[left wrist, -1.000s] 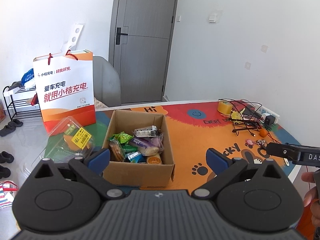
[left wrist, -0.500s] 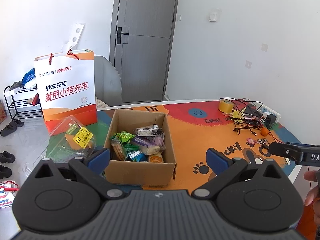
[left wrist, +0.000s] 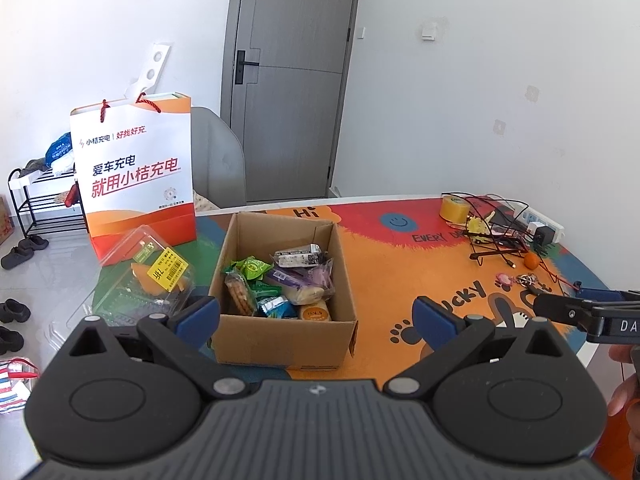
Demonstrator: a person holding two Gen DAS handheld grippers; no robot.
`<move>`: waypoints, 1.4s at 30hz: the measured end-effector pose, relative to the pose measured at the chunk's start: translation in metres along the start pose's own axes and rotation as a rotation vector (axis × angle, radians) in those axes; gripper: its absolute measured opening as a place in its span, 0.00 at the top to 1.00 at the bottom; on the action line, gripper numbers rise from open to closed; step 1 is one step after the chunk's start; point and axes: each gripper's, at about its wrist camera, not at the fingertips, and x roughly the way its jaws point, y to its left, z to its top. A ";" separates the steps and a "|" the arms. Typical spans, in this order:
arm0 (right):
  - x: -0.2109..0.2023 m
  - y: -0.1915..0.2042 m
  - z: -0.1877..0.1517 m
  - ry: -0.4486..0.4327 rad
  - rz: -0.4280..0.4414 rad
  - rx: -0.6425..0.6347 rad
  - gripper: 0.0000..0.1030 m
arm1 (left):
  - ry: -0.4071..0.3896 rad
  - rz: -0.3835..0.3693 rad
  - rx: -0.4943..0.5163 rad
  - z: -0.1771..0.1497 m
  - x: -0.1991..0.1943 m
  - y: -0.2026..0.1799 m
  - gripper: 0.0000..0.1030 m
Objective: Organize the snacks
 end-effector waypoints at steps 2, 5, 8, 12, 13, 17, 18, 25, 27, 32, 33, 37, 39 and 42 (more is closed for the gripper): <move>0.000 0.001 0.000 0.004 0.004 0.002 0.00 | 0.001 0.003 0.004 -0.001 0.000 -0.001 0.01; 0.000 0.001 -0.001 0.001 0.009 0.000 0.00 | 0.003 0.003 0.004 -0.001 0.001 -0.001 0.01; 0.000 0.001 0.000 0.002 0.004 -0.002 0.00 | 0.003 0.003 0.005 -0.001 0.001 -0.001 0.01; 0.000 0.000 0.000 -0.001 0.005 0.004 0.00 | 0.002 0.005 0.004 -0.001 0.001 -0.001 0.01; 0.001 -0.001 0.000 -0.001 0.004 0.005 0.00 | 0.000 0.006 0.002 -0.001 0.001 0.000 0.01; 0.000 -0.001 0.000 -0.004 0.000 0.002 0.00 | 0.001 0.005 0.007 -0.003 0.001 0.000 0.01; 0.000 -0.001 0.000 -0.004 -0.001 0.000 0.00 | 0.002 0.005 0.010 -0.004 0.001 0.000 0.01; 0.000 -0.001 0.000 -0.009 -0.003 0.001 0.00 | 0.006 0.003 0.019 -0.004 0.002 -0.003 0.01; 0.000 -0.002 0.000 -0.006 -0.004 0.000 0.00 | 0.008 0.003 0.019 -0.004 0.003 -0.003 0.01; 0.000 -0.001 0.000 -0.004 -0.007 -0.001 0.00 | 0.009 0.001 0.021 -0.004 0.003 -0.003 0.01; 0.000 -0.001 0.000 -0.004 -0.006 -0.001 0.00 | 0.009 0.001 0.022 -0.004 0.003 -0.004 0.01; 0.000 -0.001 0.000 -0.006 -0.006 0.000 0.00 | 0.009 0.003 0.024 -0.004 0.003 -0.004 0.01; 0.001 -0.001 0.000 -0.006 -0.006 0.001 0.00 | 0.010 0.001 0.024 -0.004 0.004 -0.005 0.01; 0.001 -0.001 0.000 -0.006 -0.006 -0.001 0.00 | 0.008 0.001 0.025 -0.004 0.004 -0.005 0.01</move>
